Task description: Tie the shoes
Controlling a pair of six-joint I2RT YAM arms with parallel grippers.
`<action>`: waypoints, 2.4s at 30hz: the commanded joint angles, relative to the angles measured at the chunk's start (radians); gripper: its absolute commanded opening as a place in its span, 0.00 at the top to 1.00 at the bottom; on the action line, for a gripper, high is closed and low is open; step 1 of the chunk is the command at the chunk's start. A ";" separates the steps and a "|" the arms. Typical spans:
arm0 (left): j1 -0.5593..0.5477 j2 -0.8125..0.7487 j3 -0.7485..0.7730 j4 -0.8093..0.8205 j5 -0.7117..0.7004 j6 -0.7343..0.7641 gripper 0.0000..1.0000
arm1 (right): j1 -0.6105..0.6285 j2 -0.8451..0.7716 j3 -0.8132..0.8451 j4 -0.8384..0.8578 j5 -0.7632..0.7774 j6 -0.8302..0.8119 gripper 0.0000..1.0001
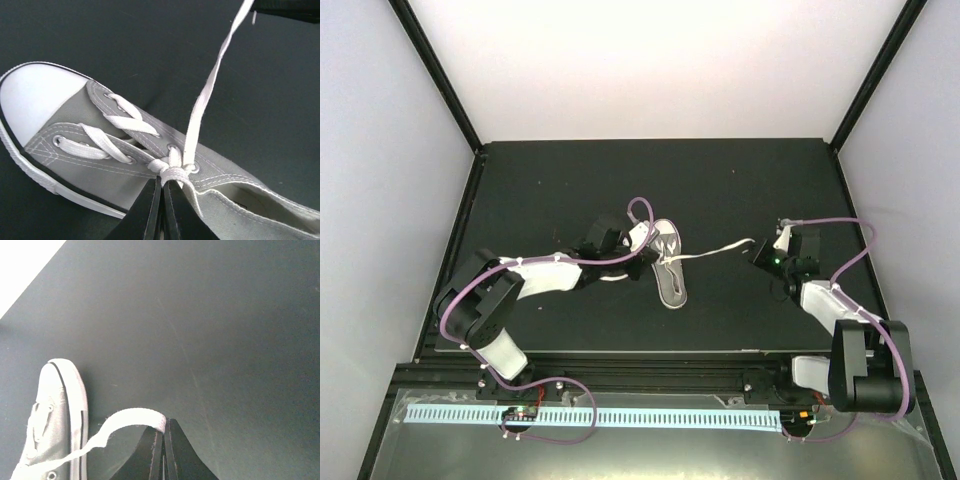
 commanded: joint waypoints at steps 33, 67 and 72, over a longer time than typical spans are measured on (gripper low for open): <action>-0.046 -0.066 -0.102 0.211 0.024 -0.159 0.98 | 0.422 0.234 0.438 -0.095 -0.088 -0.251 0.20; -0.045 -0.063 -0.079 0.191 0.082 -0.168 0.98 | 0.486 0.281 0.180 0.291 -0.438 -0.246 0.61; -0.045 -0.062 -0.080 0.198 0.089 -0.168 0.98 | 0.485 0.302 0.197 0.278 -0.423 -0.263 0.68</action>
